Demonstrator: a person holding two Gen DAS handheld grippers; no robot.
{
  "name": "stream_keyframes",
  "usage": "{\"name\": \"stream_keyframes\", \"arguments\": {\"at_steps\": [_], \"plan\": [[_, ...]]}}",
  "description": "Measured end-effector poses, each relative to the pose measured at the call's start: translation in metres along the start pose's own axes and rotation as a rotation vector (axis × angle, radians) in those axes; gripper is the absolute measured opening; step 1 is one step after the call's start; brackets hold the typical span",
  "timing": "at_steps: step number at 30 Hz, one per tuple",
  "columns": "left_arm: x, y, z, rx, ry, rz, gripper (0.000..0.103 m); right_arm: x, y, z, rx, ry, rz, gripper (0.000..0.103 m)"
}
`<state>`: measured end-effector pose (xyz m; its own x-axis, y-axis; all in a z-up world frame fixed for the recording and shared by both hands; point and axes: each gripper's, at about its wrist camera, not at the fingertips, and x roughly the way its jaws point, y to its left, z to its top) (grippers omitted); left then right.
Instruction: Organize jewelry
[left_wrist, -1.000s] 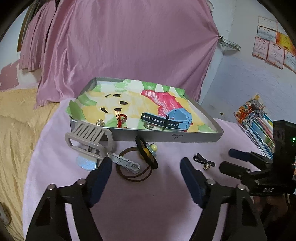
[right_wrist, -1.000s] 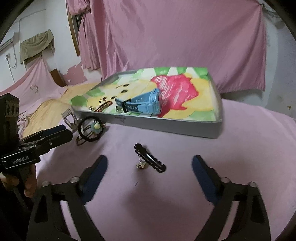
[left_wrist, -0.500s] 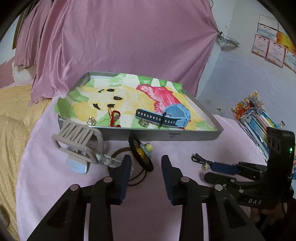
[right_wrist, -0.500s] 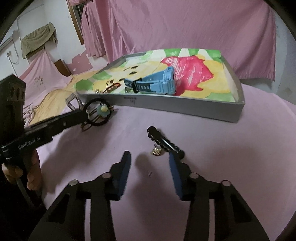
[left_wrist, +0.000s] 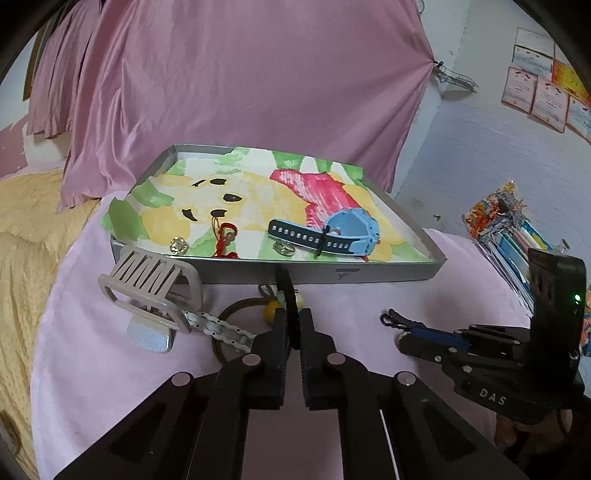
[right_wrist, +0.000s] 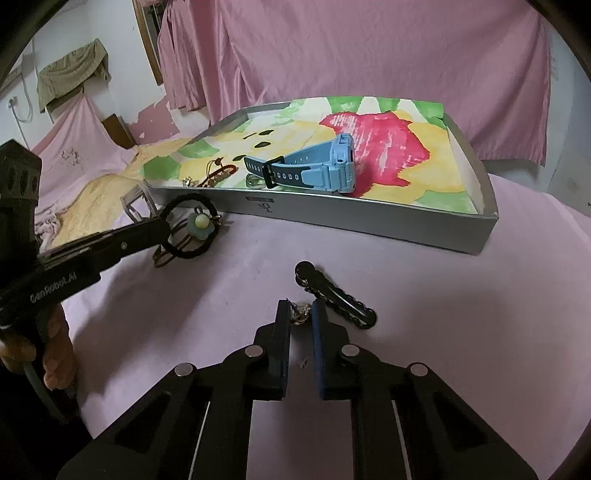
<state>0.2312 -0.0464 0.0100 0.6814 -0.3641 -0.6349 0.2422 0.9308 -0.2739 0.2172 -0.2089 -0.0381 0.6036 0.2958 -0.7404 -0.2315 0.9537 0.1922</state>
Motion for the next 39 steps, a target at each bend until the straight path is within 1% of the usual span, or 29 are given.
{"name": "stream_keyframes", "arguments": {"at_steps": [6,10,18,22,27,30,33,39], "plan": [[-0.01,-0.008,-0.002,0.03,-0.02,-0.02,0.006,-0.005,0.0,-0.004,0.017,-0.031,0.054,0.01],[-0.019,-0.014,0.002,0.05,-0.045,-0.036,0.006,-0.016,0.002,-0.001,0.016,-0.084,0.075,0.01],[-0.04,-0.023,0.016,0.08,-0.105,-0.058,0.006,-0.027,-0.001,0.006,0.026,-0.151,0.094,0.01],[-0.043,-0.022,0.025,0.085,-0.132,-0.049,0.006,-0.03,-0.004,0.015,0.038,-0.186,0.095,0.01],[-0.039,-0.017,0.041,0.078,-0.175,-0.019,0.006,-0.028,-0.005,0.038,0.035,-0.23,0.09,0.01],[-0.031,-0.011,0.051,0.064,-0.185,0.005,0.006,-0.02,-0.002,0.054,0.023,-0.231,0.103,0.01],[-0.021,-0.001,0.058,0.041,-0.177,0.03,0.006,-0.009,0.005,0.065,0.006,-0.217,0.11,0.01],[-0.001,0.02,0.066,-0.01,-0.118,0.054,0.006,0.021,0.02,0.076,-0.006,-0.148,0.152,0.01]]}}
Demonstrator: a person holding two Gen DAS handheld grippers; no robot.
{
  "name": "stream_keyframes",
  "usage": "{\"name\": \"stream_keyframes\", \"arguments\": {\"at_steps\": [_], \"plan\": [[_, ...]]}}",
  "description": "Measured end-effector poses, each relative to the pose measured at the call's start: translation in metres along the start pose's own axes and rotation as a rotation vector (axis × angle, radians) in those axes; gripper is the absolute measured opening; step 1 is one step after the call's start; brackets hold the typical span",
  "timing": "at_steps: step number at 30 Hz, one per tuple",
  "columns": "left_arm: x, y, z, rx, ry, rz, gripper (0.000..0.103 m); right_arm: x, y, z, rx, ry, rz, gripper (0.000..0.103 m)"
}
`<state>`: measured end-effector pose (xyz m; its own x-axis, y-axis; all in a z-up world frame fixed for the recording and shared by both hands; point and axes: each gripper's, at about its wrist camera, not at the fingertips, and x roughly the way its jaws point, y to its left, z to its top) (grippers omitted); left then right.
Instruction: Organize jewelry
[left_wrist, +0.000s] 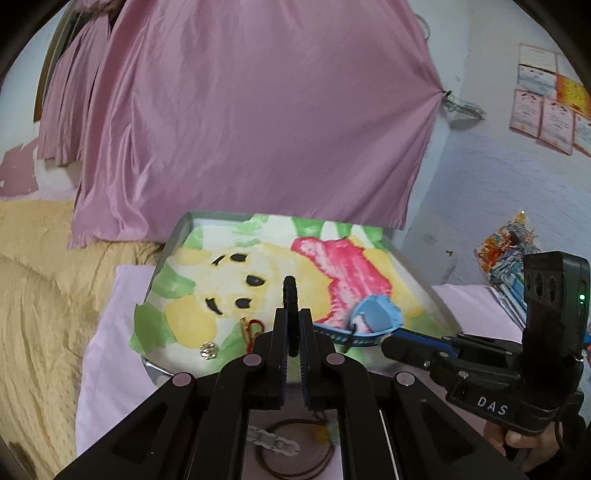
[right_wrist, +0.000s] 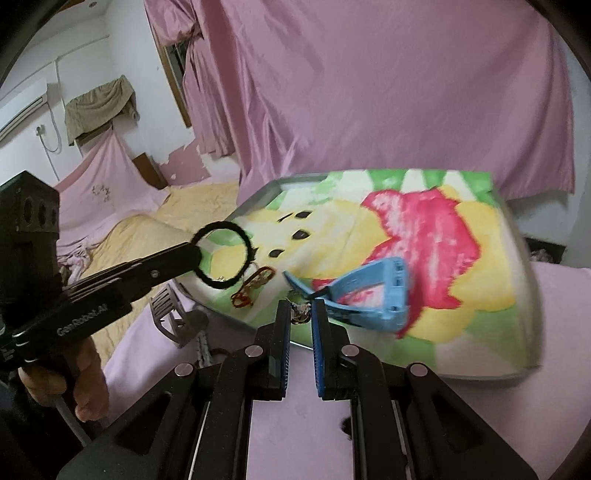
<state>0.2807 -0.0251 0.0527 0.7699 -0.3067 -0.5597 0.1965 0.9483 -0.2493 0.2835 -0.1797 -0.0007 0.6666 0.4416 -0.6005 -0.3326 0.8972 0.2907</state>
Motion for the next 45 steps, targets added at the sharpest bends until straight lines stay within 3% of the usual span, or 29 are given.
{"name": "stream_keyframes", "arguments": {"at_steps": [16,33,36,39,40,45], "plan": [[0.024,0.038,-0.005,-0.104,0.102,0.095,0.006,0.048,0.018,0.009,-0.047,0.106,-0.01,0.01],[0.022,0.039,-0.007,-0.104,0.104,0.123,0.009,0.042,0.018,0.006,-0.026,0.084,-0.031,0.011],[0.017,0.038,-0.008,-0.093,0.094,0.125,0.016,0.034,0.019,0.003,-0.022,0.058,-0.042,0.016],[0.011,0.035,-0.008,-0.088,0.075,0.115,0.04,0.023,0.019,0.0,-0.022,0.022,-0.055,0.031],[0.009,0.035,-0.009,-0.089,0.064,0.109,0.048,0.02,0.019,-0.001,-0.02,0.011,-0.06,0.031],[-0.004,0.032,-0.009,-0.086,0.022,0.103,0.049,-0.002,0.019,-0.006,-0.018,-0.07,-0.093,0.031]]}}
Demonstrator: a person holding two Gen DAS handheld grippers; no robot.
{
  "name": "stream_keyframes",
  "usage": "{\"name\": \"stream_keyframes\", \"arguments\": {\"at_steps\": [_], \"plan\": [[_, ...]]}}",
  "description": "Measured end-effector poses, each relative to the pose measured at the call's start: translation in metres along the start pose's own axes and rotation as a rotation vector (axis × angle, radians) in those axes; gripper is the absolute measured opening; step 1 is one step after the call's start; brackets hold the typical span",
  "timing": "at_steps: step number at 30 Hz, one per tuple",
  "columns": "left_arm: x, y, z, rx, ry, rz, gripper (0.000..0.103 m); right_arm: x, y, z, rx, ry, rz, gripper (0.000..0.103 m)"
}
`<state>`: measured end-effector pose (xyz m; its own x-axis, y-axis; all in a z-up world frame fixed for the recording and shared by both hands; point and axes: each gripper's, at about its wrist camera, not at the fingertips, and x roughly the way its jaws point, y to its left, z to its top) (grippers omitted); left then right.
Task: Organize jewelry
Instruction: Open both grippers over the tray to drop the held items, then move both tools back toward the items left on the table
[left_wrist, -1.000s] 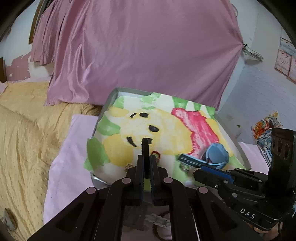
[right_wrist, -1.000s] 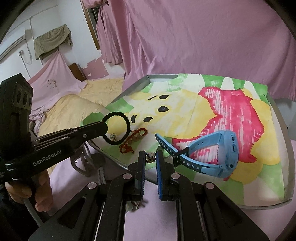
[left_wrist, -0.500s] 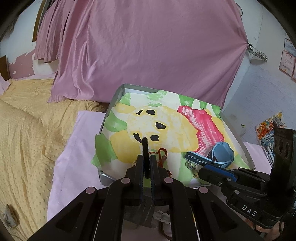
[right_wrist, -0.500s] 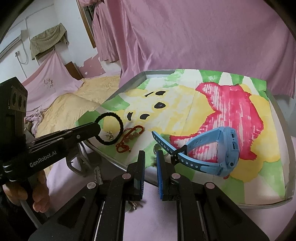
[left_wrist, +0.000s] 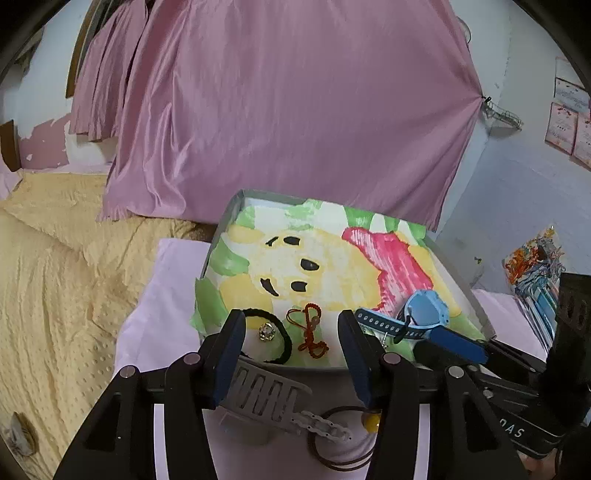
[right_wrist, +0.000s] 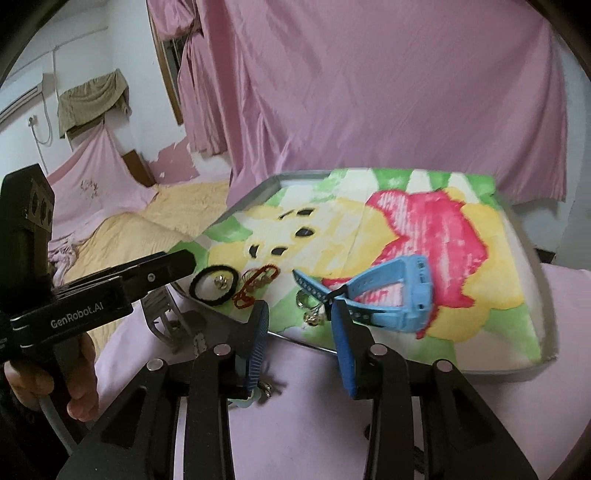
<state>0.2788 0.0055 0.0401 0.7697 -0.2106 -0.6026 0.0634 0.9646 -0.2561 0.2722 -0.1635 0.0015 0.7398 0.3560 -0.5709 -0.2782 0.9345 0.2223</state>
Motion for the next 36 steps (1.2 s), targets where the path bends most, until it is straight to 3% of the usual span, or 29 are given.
{"name": "stream_keyframes", "arguments": {"at_steps": [2,4,6,8,10,16,22,30,36], "plan": [[-0.006,0.0,-0.001,0.002,-0.02,0.001,0.054,-0.011,0.0,-0.001,0.003,-0.044,-0.01,0.034],[-0.015,-0.001,-0.002,0.004,-0.055,0.005,0.072,-0.025,-0.001,-0.003,0.01,-0.098,-0.017,0.052],[-0.026,-0.002,-0.005,0.006,-0.097,0.003,0.079,-0.036,0.0,-0.006,0.011,-0.139,-0.029,0.059],[-0.035,-0.003,-0.007,0.02,-0.131,0.012,0.084,-0.047,0.0,-0.009,0.017,-0.178,-0.056,0.073],[-0.045,-0.003,-0.01,0.028,-0.161,0.023,0.091,-0.059,0.0,-0.013,0.023,-0.223,-0.065,0.093],[-0.073,-0.001,-0.023,0.04,-0.269,0.027,0.102,-0.084,0.005,-0.027,0.019,-0.314,-0.101,0.101],[-0.094,-0.002,-0.039,0.089,-0.351,0.048,0.102,-0.111,0.01,-0.042,0.019,-0.408,-0.125,0.101],[-0.113,0.008,-0.057,0.115,-0.364,0.046,0.102,-0.13,0.027,-0.061,-0.011,-0.434,-0.137,0.101],[-0.115,0.017,-0.066,0.151,-0.331,0.052,0.102,-0.123,0.037,-0.069,-0.023,-0.387,-0.126,0.101]]}}
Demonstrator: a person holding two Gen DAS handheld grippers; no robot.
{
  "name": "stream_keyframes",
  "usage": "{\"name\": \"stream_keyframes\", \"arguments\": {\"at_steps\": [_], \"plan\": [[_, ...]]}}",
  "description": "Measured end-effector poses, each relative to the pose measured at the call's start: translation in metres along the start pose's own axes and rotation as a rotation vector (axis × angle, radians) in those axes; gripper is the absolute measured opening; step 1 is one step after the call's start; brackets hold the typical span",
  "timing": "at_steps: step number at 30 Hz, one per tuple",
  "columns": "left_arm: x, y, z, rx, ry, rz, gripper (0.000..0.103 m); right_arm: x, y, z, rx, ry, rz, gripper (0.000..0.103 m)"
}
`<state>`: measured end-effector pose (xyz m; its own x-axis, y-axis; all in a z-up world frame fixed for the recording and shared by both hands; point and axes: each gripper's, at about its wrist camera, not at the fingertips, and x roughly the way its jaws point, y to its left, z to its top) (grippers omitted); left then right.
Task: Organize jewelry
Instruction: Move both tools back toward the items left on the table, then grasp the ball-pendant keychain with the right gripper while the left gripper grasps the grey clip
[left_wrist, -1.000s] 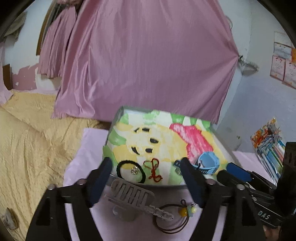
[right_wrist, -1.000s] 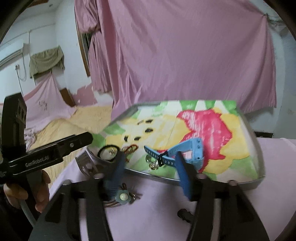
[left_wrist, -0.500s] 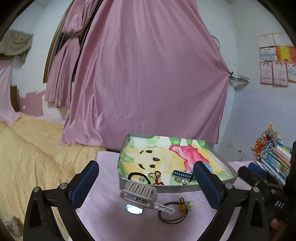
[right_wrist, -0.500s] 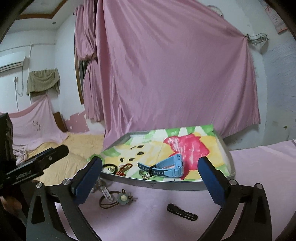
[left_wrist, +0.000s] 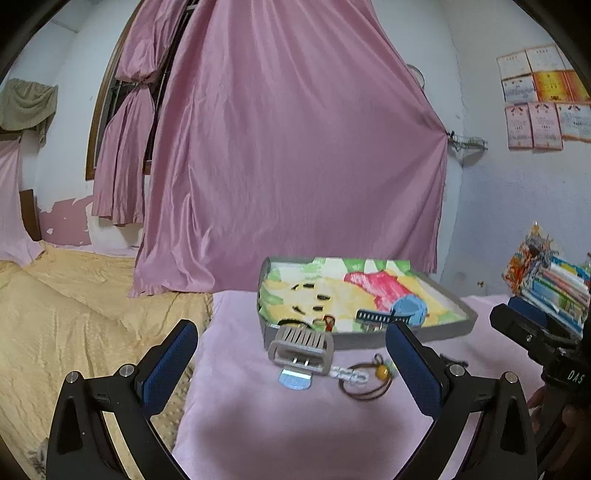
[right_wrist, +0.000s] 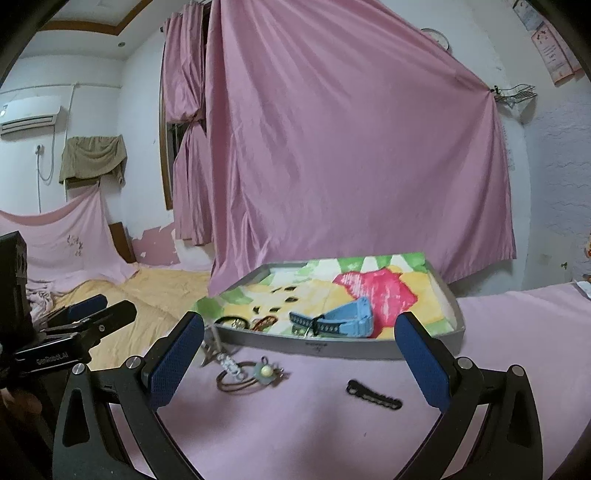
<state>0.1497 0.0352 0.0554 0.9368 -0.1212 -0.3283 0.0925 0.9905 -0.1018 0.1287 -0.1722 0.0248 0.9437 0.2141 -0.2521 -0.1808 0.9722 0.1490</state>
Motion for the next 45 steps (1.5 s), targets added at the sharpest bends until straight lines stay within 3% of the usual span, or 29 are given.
{"name": "stream_keyframes", "arguments": {"at_steps": [8,13,18,23,29,33,35,37,42,45], "plan": [[0.01,0.018,-0.009,-0.007,0.1,-0.054,0.102,0.013,0.012,-0.008,-0.013,0.103,0.023,0.101],[0.017,0.019,-0.014,0.014,0.151,-0.048,0.102,0.031,0.013,-0.014,-0.001,0.189,0.013,0.101],[0.031,0.019,-0.014,0.034,0.213,-0.03,0.102,0.058,0.003,-0.018,0.027,0.333,-0.013,0.101],[0.054,0.026,-0.011,-0.012,0.306,-0.037,0.102,0.087,-0.011,-0.026,0.112,0.489,0.07,0.101],[0.079,0.025,-0.013,-0.046,0.386,-0.053,0.102,0.099,-0.005,-0.029,0.08,0.522,0.09,0.1],[0.087,0.018,-0.011,-0.036,0.398,-0.081,0.102,0.108,-0.002,-0.025,0.055,0.529,0.096,0.091],[0.091,0.013,-0.008,-0.024,0.396,-0.095,0.102,0.112,-0.004,-0.025,0.049,0.541,0.095,0.075],[0.095,0.01,-0.005,-0.014,0.398,-0.105,0.102,0.119,-0.006,-0.025,0.054,0.558,0.105,0.068],[0.102,0.007,0.0,0.006,0.394,-0.114,0.102,0.125,-0.003,-0.027,0.06,0.572,0.141,0.064],[0.106,0.008,0.002,0.004,0.399,-0.126,0.093,0.129,0.003,-0.026,0.047,0.574,0.156,0.059]]}}
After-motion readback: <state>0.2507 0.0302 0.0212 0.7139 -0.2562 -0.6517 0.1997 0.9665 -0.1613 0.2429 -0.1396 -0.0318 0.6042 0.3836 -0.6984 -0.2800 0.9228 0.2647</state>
